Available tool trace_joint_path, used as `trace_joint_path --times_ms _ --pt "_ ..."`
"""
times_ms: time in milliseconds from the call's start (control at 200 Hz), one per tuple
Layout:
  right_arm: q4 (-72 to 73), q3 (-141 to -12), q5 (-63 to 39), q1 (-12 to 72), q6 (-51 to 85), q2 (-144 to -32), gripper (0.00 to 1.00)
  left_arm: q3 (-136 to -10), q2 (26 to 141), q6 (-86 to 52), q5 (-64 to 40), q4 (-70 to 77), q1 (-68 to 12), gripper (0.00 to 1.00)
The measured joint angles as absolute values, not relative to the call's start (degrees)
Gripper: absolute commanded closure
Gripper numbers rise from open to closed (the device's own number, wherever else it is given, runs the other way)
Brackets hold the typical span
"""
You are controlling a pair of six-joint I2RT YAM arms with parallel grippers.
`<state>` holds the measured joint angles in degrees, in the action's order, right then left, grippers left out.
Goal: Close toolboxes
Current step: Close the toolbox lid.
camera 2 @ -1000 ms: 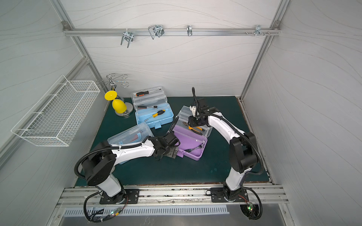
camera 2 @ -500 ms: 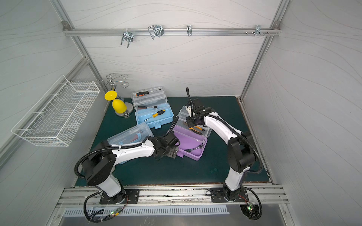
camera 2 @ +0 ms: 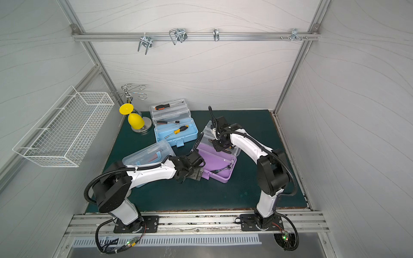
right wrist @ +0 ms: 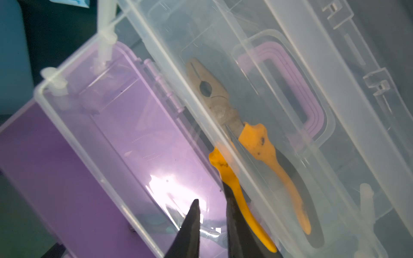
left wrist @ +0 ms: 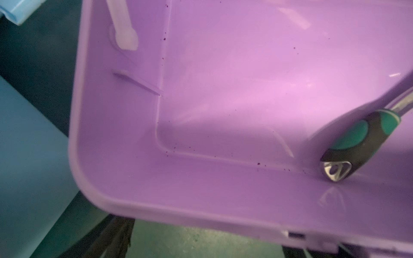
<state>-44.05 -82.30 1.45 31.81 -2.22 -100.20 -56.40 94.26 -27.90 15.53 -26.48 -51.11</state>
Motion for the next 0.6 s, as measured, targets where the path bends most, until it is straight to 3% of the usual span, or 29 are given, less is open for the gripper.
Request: trace_joint_path --times_ms 105,600 --pt "-43.1 -82.2 2.0 31.9 -4.5 -97.9 0.63 -56.3 93.9 -27.9 15.7 -26.4 -51.1 0.03" --pt "-40.0 -82.2 5.6 31.0 -17.4 -97.9 0.60 -54.6 90.9 -28.3 17.2 -25.8 -51.1 0.02"
